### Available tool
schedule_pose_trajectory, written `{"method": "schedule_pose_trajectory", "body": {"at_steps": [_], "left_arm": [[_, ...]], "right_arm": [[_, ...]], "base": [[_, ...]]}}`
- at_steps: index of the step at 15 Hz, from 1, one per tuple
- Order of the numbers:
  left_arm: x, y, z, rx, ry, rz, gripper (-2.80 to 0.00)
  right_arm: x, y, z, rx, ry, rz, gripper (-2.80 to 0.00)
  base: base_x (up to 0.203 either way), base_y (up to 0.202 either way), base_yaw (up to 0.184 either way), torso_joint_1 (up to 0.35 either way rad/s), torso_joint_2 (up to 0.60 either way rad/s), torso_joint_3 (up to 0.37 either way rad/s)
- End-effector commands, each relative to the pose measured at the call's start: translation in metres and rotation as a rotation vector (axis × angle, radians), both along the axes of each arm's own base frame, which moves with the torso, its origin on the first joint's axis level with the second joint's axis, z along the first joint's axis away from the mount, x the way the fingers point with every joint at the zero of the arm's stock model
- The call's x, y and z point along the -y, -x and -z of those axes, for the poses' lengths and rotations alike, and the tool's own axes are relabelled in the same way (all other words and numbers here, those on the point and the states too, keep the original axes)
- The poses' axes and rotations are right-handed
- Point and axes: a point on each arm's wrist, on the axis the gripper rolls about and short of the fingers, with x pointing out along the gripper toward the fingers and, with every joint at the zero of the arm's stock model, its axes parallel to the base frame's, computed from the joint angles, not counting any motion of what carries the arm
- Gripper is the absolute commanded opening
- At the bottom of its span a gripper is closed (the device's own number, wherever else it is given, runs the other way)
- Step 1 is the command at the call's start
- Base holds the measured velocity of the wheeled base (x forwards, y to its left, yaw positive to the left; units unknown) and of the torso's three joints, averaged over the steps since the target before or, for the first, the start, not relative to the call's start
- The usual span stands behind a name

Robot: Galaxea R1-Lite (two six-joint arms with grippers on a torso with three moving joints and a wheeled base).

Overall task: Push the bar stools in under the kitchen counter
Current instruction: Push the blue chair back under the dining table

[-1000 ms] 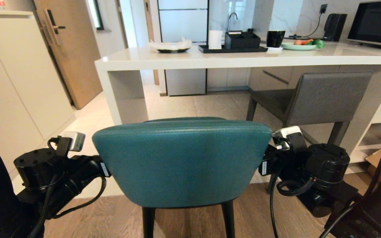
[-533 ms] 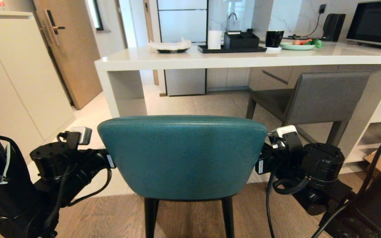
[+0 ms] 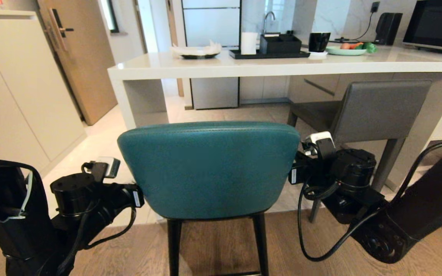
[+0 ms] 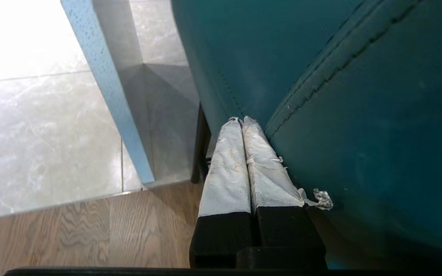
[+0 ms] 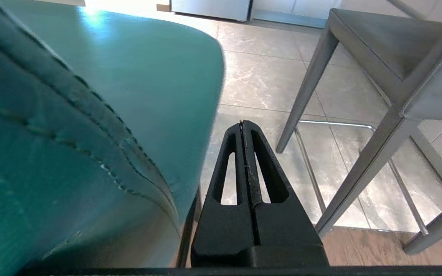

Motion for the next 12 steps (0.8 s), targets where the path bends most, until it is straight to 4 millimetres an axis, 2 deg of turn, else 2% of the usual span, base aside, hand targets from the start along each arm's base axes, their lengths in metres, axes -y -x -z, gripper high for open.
{"method": "schedule_pose_trajectory", "body": {"at_steps": [1,6,12], "left_arm": [[0.009,-0.003,0.0,0.014,0.012,0.034,-2.8],[0.02,-0.001,0.0,0.019,0.015,0.066,-2.8],[0.03,-0.018,-0.001,0.063,0.02,0.031,-2.8]], "right_arm": [[0.003,-0.007,-0.005,0.02,-0.013,0.024,-2.8],[0.011,-0.026,0.003,0.028,0.032,0.064,-2.8],[0.018,-0.007,-0.005,0.024,0.024,0.059,-2.8]], "base": [[0.0,0.0,0.0,0.0,0.0,0.0],[0.0,0.0,0.0,0.0,0.0,0.0],[0.0,0.0,0.0,0.0,0.0,0.0]]}}
